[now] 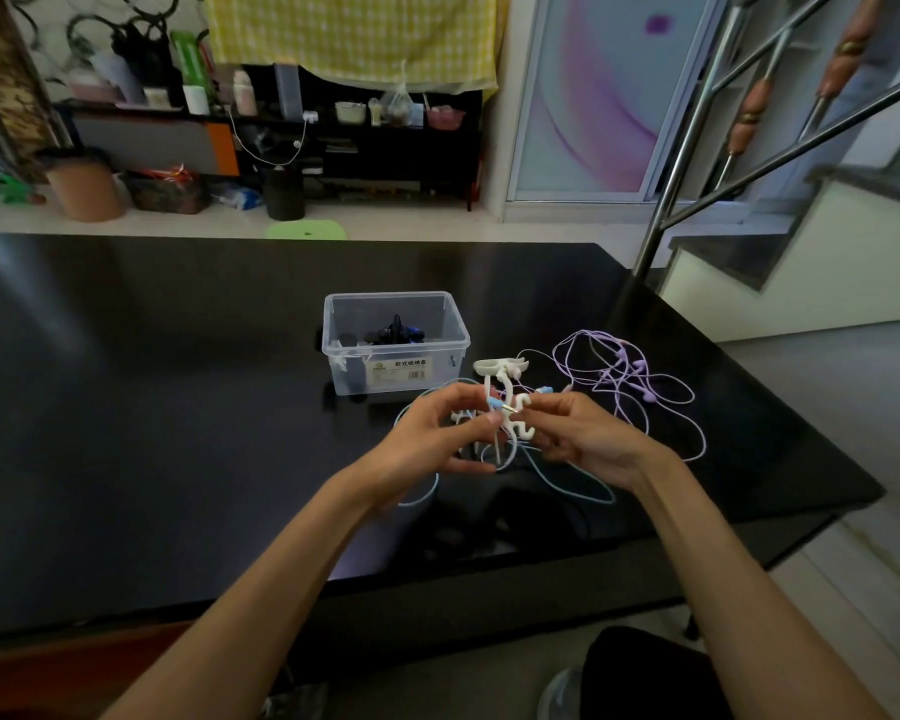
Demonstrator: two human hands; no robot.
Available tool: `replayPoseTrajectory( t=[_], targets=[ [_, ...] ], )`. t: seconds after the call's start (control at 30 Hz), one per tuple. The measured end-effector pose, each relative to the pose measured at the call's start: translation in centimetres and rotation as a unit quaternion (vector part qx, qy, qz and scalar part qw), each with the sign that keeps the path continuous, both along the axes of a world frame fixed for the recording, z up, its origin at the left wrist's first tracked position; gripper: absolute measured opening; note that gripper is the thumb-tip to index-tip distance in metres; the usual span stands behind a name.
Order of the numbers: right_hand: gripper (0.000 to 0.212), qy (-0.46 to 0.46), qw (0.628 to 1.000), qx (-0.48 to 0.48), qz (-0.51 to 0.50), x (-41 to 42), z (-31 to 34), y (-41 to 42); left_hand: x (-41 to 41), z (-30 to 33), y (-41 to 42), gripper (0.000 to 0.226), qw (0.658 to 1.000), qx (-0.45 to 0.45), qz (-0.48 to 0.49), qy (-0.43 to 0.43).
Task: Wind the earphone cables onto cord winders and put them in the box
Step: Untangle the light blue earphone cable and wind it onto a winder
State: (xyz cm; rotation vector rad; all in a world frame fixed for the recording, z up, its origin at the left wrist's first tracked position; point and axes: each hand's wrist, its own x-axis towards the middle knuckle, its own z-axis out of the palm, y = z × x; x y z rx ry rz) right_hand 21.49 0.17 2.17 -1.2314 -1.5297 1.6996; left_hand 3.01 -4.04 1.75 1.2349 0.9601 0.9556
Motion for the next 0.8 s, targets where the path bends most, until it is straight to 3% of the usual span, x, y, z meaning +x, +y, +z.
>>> replayPoseTrajectory(
  t=[0.13, 0.3, 0.5, 0.67, 0.8],
  targets=[
    [0.016, -0.028, 1.000, 0.006, 0.012, -0.2, 0.0, -0.1, 0.0, -0.2, 0.2, 0.024, 1.000, -0.010, 0.000, 0.014],
    [0.014, -0.053, 0.997, 0.011, 0.046, 0.1, 0.1, -0.3, -0.4, -0.4, 0.4, 0.022, 0.993, 0.018, -0.014, 0.115],
    [0.016, -0.058, 0.996, -0.022, 0.056, 0.2, 0.1, -0.2, 0.0, -0.3, 0.6, 0.016, 0.992, -0.003, -0.003, 0.123],
    [0.015, 0.005, 0.997, -0.076, 0.011, -0.5, -0.1, -0.5, -0.7, -0.7, 1.1, 0.024, 0.997, -0.031, 0.055, 0.052],
    [0.012, -0.008, 0.999, -0.042, -0.016, -2.3, -0.4, -0.9, -0.6, -0.9, 1.3, 0.027, 0.990, -0.085, 0.096, -0.063]
  ],
)
